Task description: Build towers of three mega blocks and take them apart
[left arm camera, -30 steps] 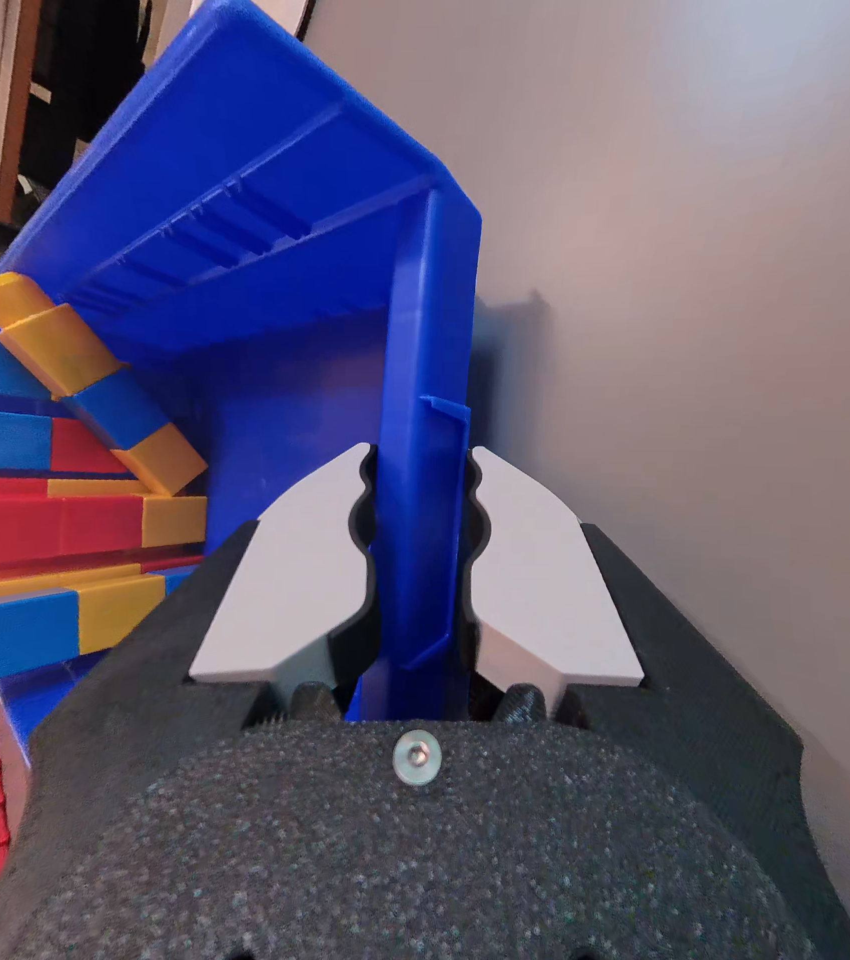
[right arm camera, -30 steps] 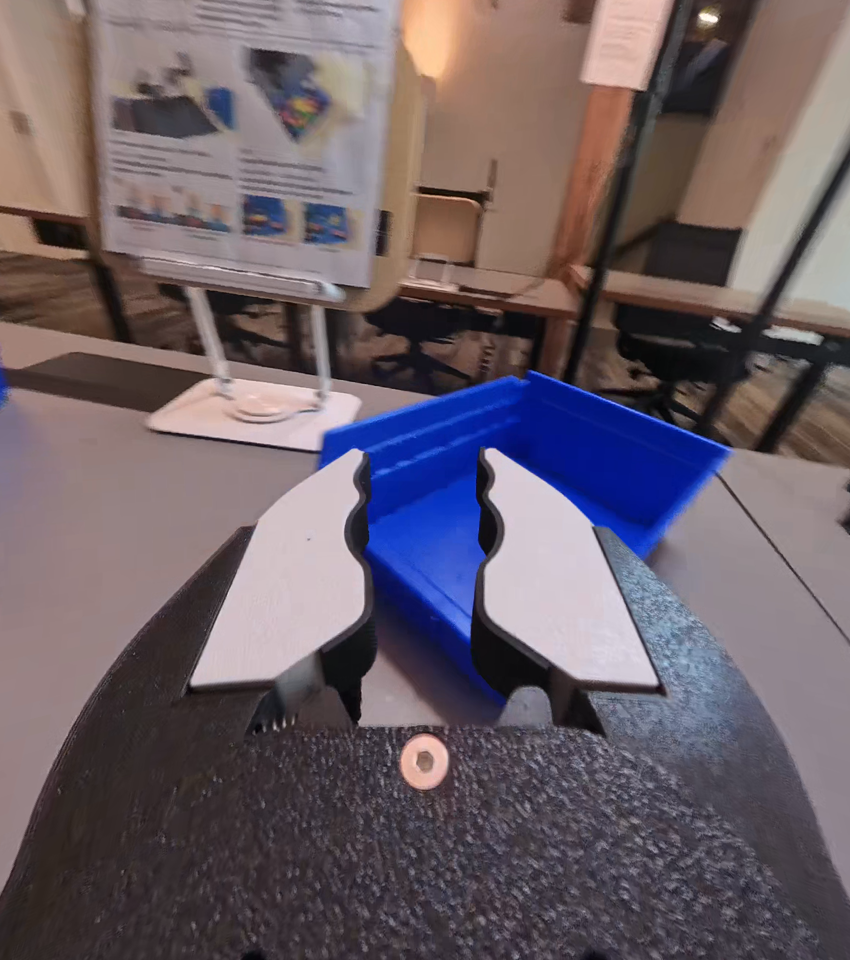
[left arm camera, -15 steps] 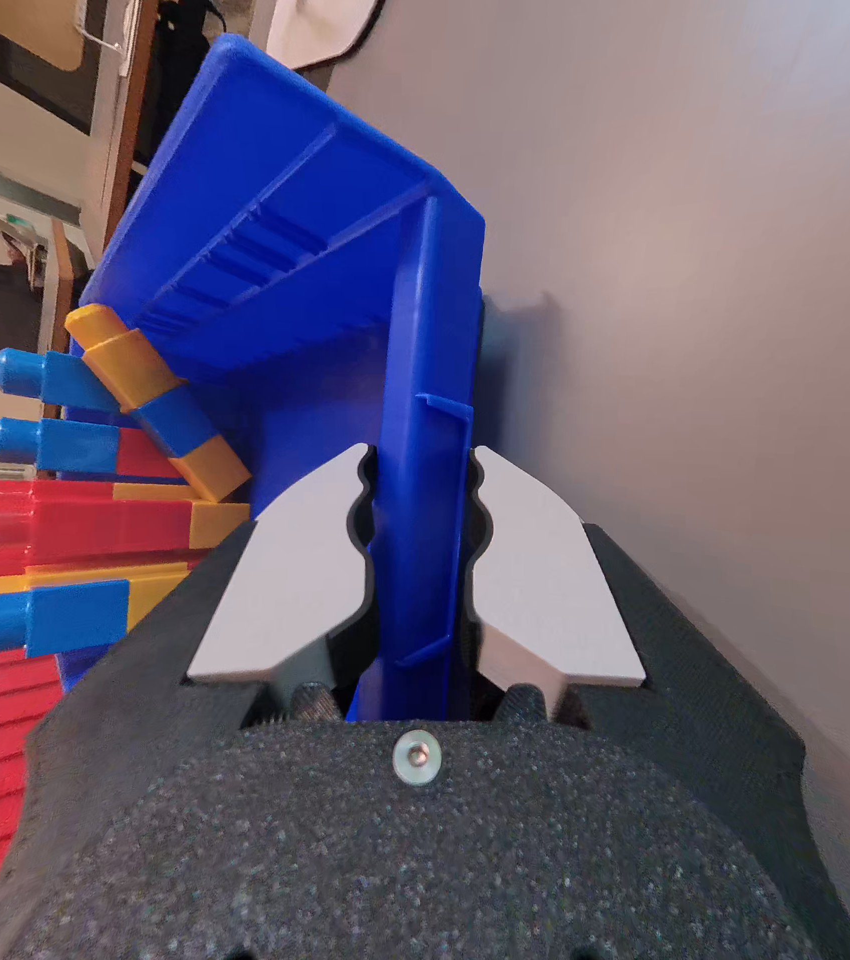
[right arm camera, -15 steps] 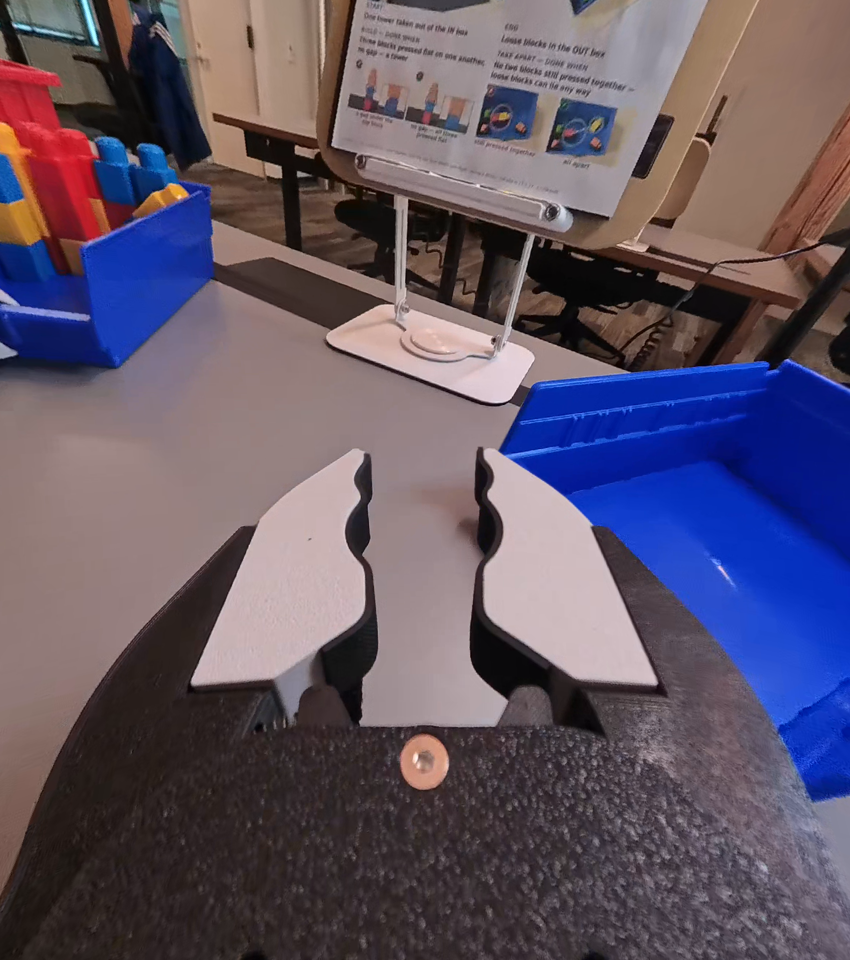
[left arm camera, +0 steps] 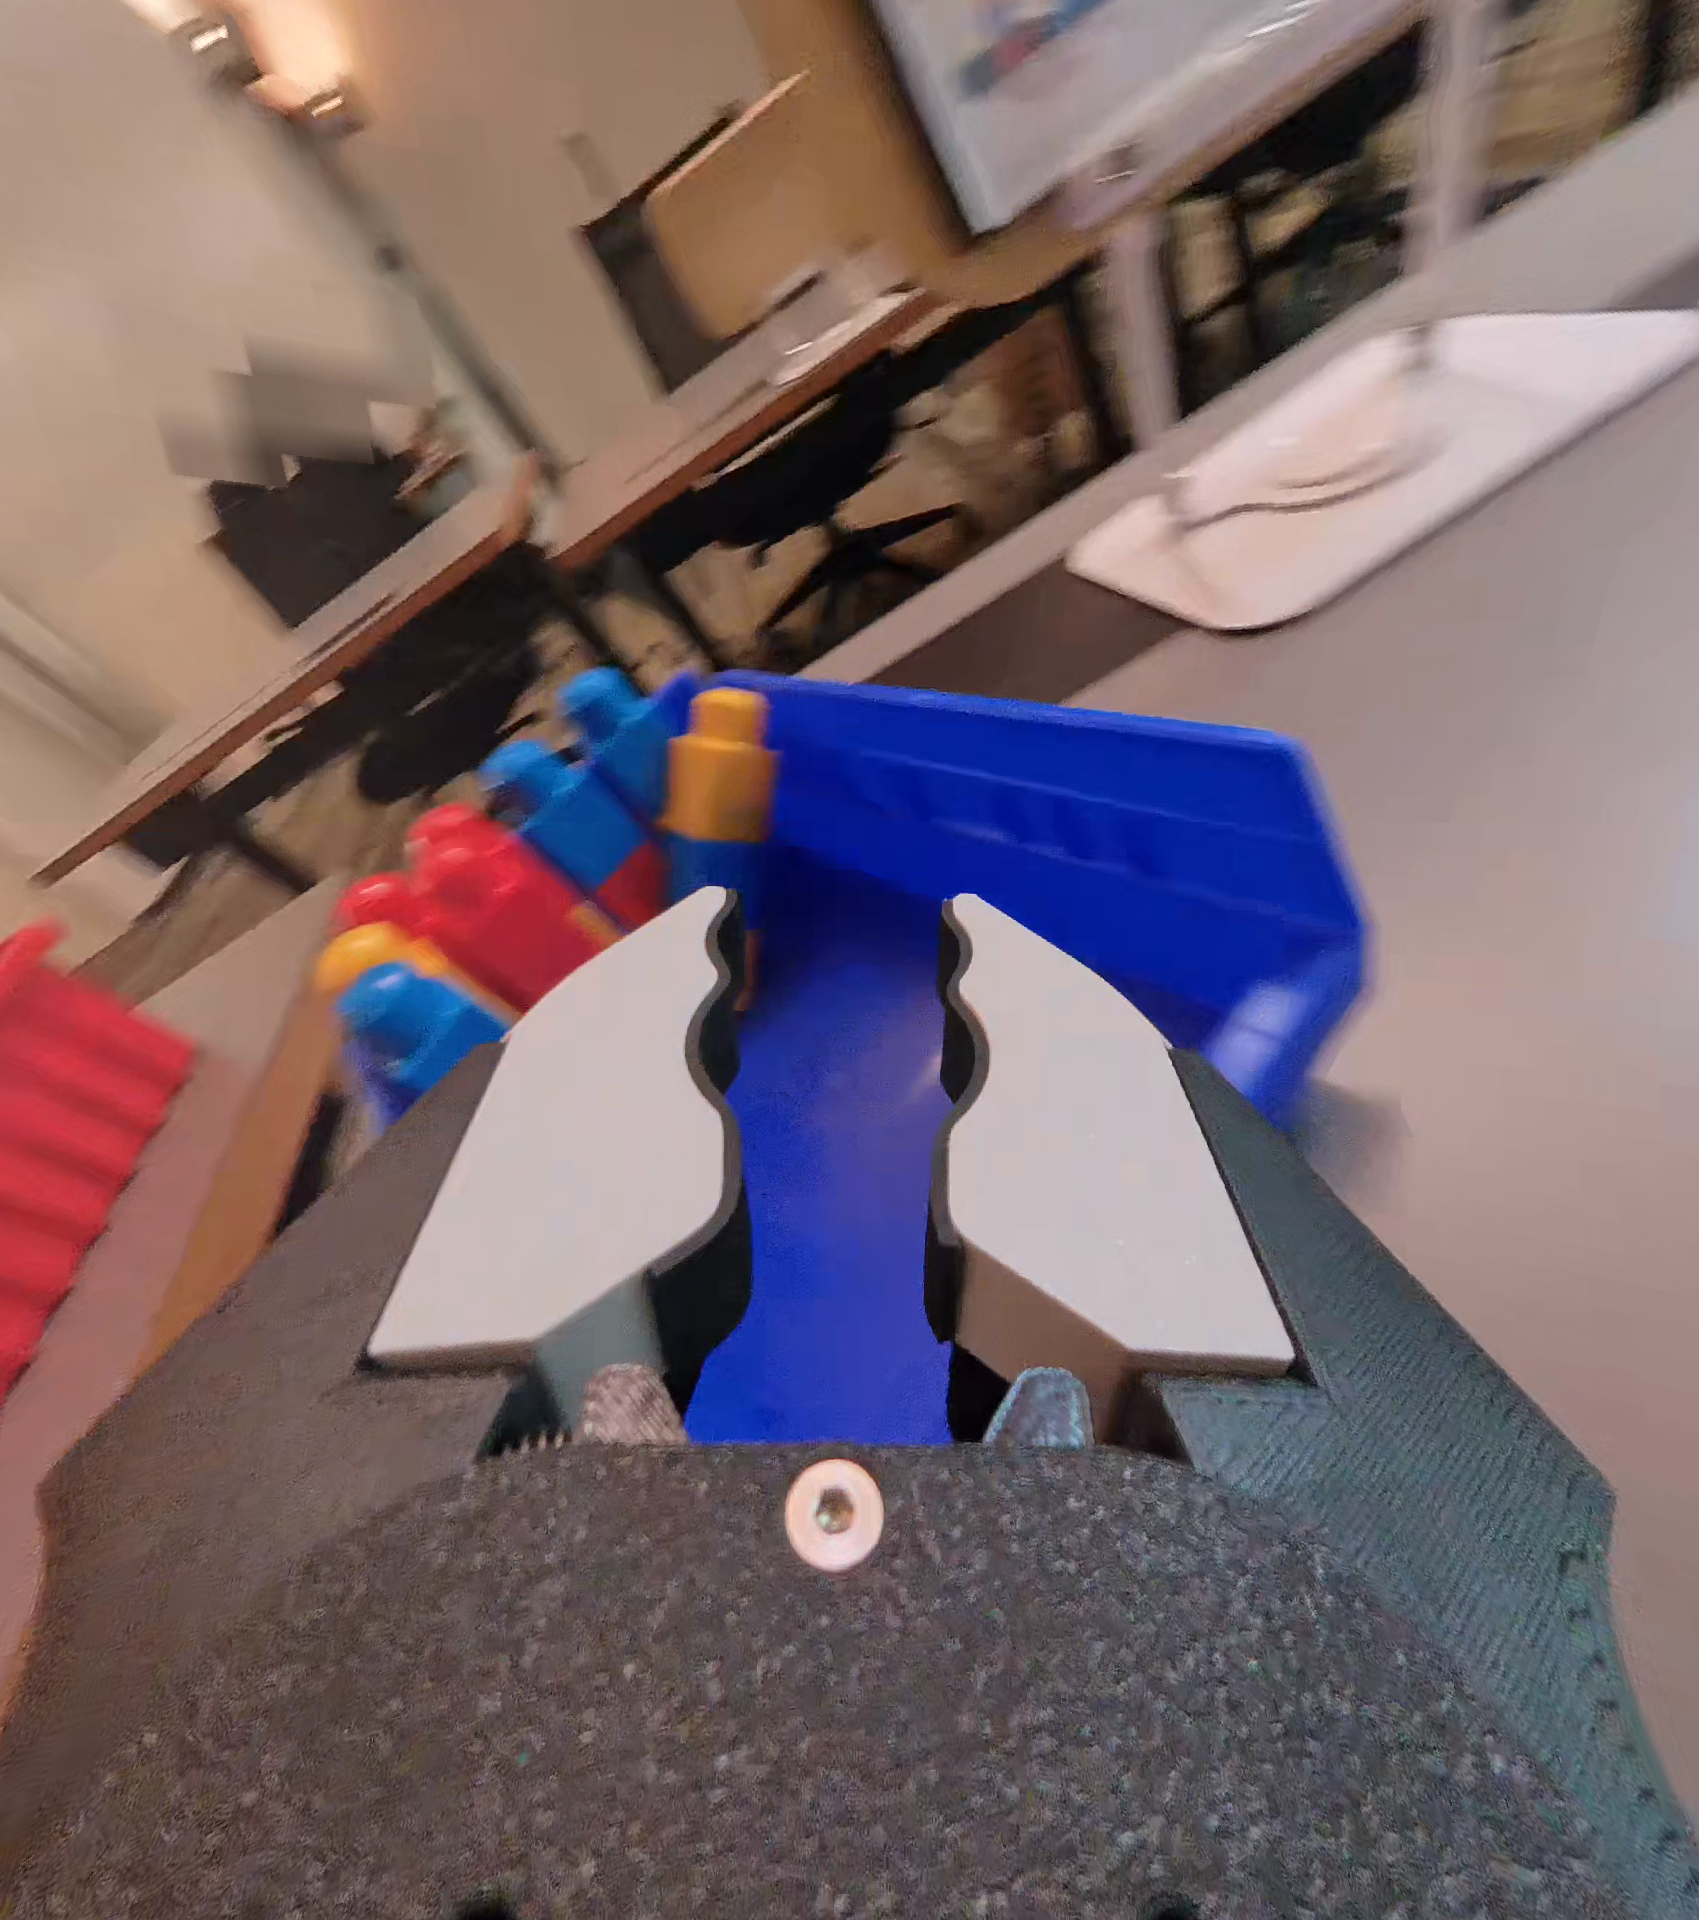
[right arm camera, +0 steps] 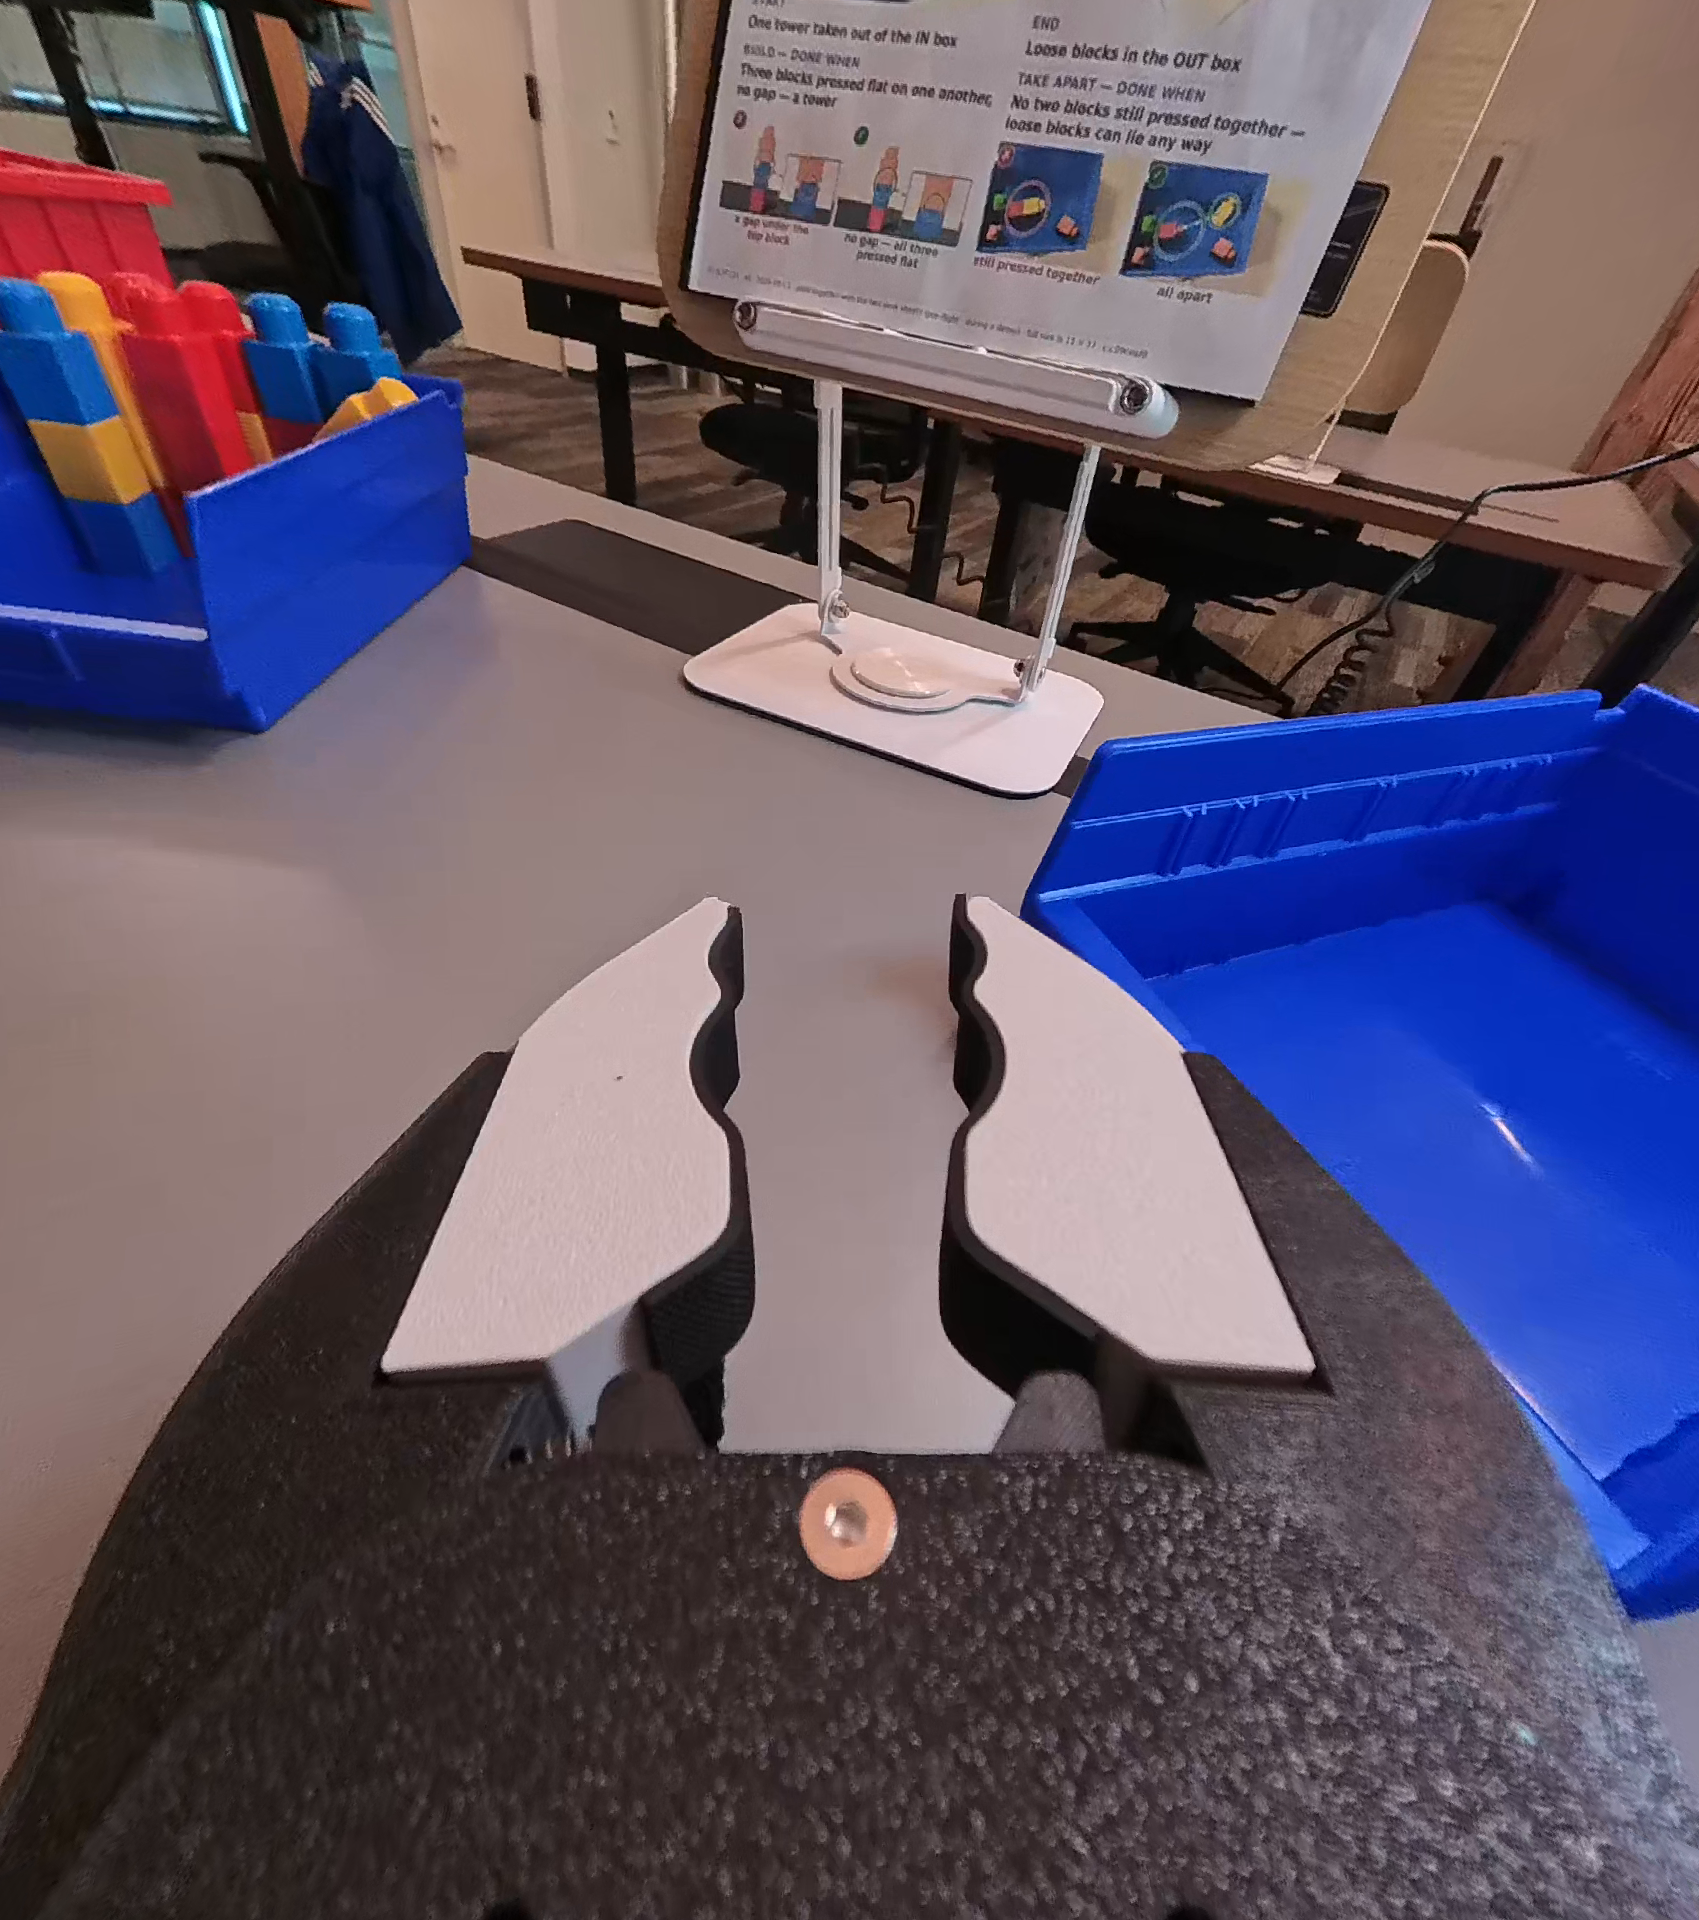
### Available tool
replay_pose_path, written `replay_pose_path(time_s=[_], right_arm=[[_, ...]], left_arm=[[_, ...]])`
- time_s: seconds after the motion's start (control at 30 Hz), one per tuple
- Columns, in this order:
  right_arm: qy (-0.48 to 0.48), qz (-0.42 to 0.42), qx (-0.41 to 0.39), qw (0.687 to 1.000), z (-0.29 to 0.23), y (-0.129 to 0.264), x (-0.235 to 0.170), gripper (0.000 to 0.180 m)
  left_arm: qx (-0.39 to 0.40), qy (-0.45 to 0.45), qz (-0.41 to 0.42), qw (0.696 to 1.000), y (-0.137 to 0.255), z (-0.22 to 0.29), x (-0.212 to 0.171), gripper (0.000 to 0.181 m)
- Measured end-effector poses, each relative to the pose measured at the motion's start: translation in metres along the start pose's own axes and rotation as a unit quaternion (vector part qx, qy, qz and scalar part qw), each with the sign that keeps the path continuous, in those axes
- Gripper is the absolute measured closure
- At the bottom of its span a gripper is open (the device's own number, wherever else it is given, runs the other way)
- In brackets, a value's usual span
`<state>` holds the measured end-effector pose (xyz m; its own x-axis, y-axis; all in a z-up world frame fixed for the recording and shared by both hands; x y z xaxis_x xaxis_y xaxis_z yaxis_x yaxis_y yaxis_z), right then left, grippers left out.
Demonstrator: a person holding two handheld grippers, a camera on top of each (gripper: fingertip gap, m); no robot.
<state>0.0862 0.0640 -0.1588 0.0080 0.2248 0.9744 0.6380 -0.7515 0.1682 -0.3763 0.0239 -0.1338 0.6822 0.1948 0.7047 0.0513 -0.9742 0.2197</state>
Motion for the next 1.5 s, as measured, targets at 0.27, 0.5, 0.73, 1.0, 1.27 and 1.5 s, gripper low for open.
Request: replay_pose_path(time_s=[0.27, 0.5, 0.73, 1.0, 1.27, 1.5], right_arm=[[-0.018, -0.012, 0.009, 1.000, 0.003, -0.001, -0.004, 0.141], [-0.019, -0.020, 0.011, 1.000, 0.003, -0.001, -0.007, 0.141], [-0.019, -0.034, 0.015, 0.999, 0.003, -0.002, -0.011, 0.142], [0.022, -0.014, 0.072, 0.997, -0.028, -0.005, 0.007, 0.139], [0.151, -0.003, 0.170, 0.974, -0.126, -0.026, 0.040, 0.108], [0.074, 0.002, 0.250, 0.965, -0.124, -0.036, 0.023, 0.143]], left_arm=[[0.009, 0.153, -0.209, 0.966, -0.036, -0.112, -0.038, 0.126], [-0.054, 0.201, -0.335, 0.919, -0.089, -0.118, -0.093, 0.123], [-0.040, 0.125, -0.320, 0.938, -0.091, -0.107, -0.079, 0.138], [-0.106, 0.066, -0.083, 0.989, -0.014, -0.052, 0.062, 0.139], [-0.299, 0.033, 0.120, 0.946, 0.053, 0.094, 0.195, 0.139], [-0.341, 0.080, 0.260, 0.900, 0.060, 0.143, 0.208, 0.132]])
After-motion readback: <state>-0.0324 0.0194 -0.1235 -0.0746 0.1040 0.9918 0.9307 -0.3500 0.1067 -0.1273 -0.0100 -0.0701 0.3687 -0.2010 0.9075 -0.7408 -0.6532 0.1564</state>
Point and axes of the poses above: each gripper's, where its closed fingertips meet, y back along the fingers, x out of its top, z = x × y across the jaws, the point moved 6 cm from there along y, back along the fingers, and after that the axes turned 15 degrees about -y, right-handed, at the moved point
